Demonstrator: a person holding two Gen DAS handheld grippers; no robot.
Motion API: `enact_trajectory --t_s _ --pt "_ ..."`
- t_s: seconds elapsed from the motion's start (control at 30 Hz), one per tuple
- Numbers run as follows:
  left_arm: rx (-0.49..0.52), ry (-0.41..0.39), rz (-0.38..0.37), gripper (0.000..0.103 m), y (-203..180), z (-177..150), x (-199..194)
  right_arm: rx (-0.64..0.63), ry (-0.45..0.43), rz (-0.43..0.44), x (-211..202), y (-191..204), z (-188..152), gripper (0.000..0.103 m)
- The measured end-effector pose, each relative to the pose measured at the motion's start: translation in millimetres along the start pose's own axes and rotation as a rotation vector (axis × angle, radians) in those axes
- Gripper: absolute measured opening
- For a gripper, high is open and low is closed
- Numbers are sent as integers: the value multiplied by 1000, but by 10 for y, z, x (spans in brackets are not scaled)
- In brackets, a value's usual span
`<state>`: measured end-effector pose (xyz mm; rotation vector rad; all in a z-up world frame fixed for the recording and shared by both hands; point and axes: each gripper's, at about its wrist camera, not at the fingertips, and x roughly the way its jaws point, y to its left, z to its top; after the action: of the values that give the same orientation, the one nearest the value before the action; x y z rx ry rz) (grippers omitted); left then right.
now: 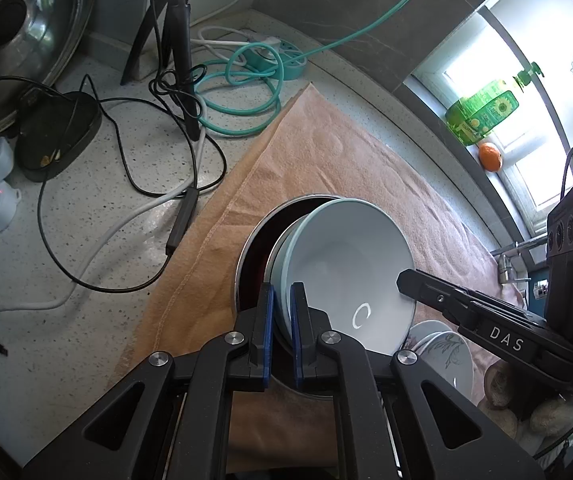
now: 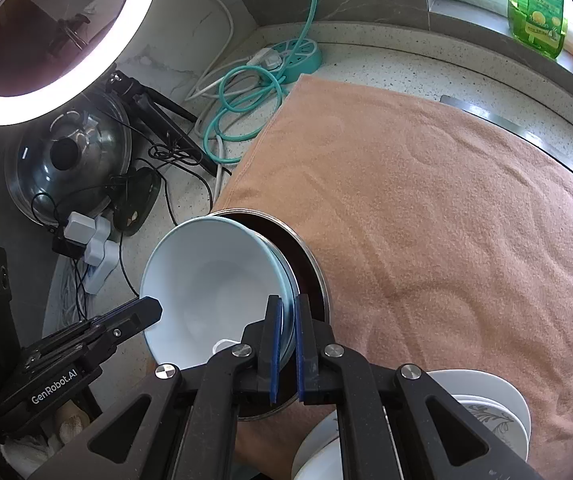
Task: Organize plates and bowls
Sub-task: 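Lower the blue-rimmed bowl with both tools into the red-exterior bowl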
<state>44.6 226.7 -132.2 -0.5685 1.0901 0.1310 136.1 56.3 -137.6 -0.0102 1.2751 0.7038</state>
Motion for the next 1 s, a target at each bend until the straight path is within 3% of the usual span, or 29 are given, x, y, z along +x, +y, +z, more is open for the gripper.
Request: enact_trajectory --t_s 0.5,1.0 --pt "-3 -23 12 7 33 13 -95 3 -8 10 -74 9 -9 6" --pt "-5 -84 37 7 106 -3 -332 -6 -101 -15 -348 -9 -49 11"
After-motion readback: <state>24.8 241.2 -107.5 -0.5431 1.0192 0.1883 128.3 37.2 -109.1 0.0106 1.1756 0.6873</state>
